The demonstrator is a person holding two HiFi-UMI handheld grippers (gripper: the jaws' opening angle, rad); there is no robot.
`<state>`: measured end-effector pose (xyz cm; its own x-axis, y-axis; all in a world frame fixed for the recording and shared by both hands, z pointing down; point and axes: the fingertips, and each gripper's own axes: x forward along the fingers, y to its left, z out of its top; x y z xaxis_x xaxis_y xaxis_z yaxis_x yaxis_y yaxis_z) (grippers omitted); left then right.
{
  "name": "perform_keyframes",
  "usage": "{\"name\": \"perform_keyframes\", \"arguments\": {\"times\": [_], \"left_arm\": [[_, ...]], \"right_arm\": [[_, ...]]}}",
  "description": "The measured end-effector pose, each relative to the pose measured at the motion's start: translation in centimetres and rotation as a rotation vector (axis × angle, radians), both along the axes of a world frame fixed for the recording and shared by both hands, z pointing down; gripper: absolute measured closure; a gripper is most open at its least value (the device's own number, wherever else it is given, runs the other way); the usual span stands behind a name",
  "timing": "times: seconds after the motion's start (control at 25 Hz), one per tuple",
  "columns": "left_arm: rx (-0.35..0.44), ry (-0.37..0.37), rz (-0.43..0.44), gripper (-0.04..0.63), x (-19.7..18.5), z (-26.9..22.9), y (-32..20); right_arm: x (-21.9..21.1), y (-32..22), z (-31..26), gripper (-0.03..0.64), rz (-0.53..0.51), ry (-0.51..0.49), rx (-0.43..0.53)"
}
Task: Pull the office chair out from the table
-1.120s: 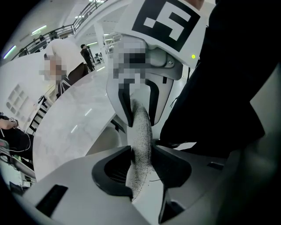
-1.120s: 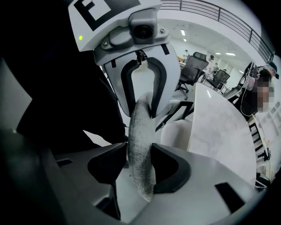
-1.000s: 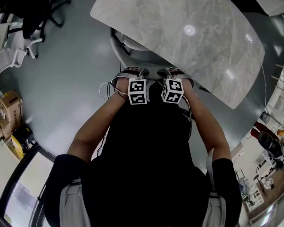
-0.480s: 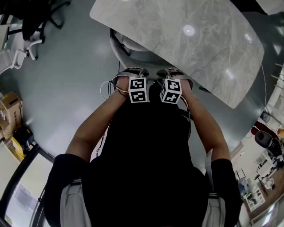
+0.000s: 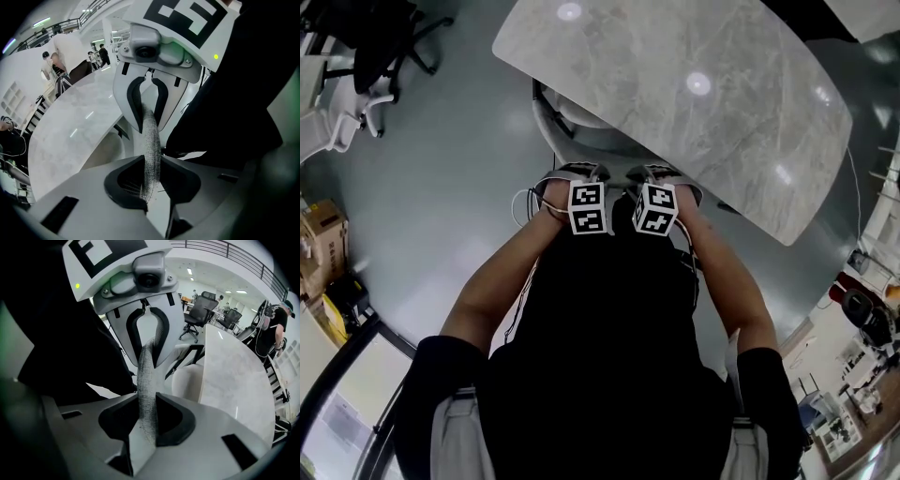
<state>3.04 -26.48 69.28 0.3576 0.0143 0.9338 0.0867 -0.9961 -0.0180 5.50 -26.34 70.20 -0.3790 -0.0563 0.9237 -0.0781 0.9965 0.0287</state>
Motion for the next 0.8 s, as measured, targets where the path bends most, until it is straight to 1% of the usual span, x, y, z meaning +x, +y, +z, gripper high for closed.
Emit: {"name": "perform_keyframes", "arguments": {"times": [0.32, 0.56, 0.8], "left_arm": [[0.004, -0.013, -0.020, 0.512, 0.1, -0.4, 0.4], [-0.007, -0.024, -0.025, 0.513, 0.9, -0.3, 2.0], [0.003, -0.018, -0.056, 0.514, 1.7, -0.6, 4.0]], "right_arm": [[0.1, 0.4, -0.4, 0.523, -0.016, -0.013, -0.019], [1.0, 1.9, -0.2, 0.525, -0.054, -0.011, -0.030], [1.8, 3.8, -0.4, 0.525, -0.092, -0.009, -0.021]]}}
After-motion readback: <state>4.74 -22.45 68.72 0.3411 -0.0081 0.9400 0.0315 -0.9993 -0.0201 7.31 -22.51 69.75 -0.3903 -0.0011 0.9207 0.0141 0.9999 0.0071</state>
